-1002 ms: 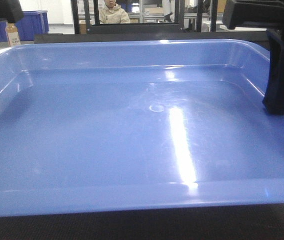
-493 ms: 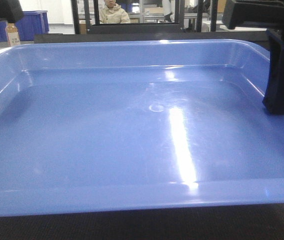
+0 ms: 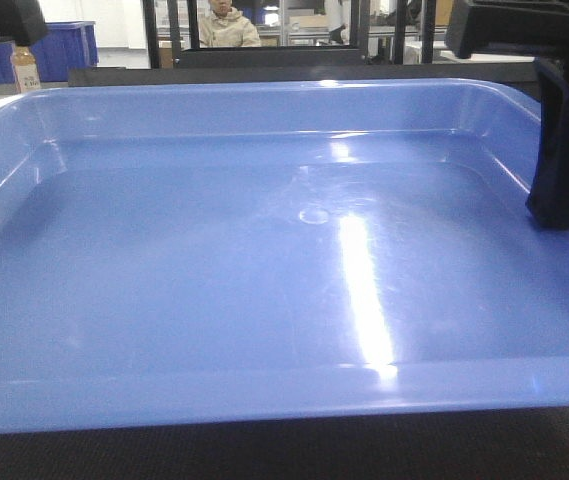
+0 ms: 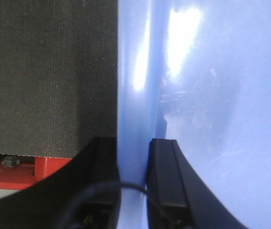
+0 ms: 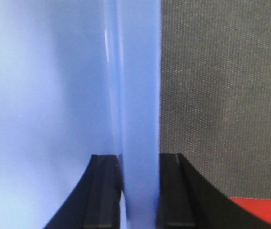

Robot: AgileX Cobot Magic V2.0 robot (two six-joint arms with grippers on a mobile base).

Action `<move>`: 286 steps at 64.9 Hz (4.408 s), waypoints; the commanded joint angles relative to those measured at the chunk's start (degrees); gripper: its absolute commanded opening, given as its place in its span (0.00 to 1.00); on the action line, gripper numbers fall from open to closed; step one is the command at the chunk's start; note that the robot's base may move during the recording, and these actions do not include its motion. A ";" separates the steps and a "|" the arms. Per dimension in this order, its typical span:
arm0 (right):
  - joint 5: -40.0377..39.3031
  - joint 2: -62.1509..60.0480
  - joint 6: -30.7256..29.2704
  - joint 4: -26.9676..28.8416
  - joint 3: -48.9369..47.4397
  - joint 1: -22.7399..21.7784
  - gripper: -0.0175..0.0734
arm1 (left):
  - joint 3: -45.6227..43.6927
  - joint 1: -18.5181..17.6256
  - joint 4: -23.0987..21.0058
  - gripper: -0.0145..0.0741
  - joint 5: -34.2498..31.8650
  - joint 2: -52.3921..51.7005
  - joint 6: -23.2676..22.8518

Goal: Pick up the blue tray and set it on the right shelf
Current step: 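Hold the tray level with both grippers while the base turns away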

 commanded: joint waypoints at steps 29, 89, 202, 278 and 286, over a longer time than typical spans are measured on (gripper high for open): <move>-1.56 -1.90 0.41 -0.61 -1.62 0.09 0.35 | -1.42 -0.45 1.05 0.14 -0.62 -1.71 -0.91; -1.50 -1.90 0.41 -0.61 -1.62 0.09 0.35 | -1.42 -0.45 0.43 0.14 -0.52 -1.71 -0.91; -0.48 -1.90 0.41 -0.61 -1.62 0.09 0.35 | -1.42 -0.45 0.43 0.14 -0.30 -1.71 -0.91; -0.45 -1.90 0.41 -0.61 -1.62 0.09 0.35 | -1.42 -0.45 0.43 0.14 -0.30 -1.71 -0.91; -0.45 -1.90 0.41 -0.61 -1.62 0.09 0.35 | -1.42 -0.45 0.43 0.14 -0.30 -1.71 -0.91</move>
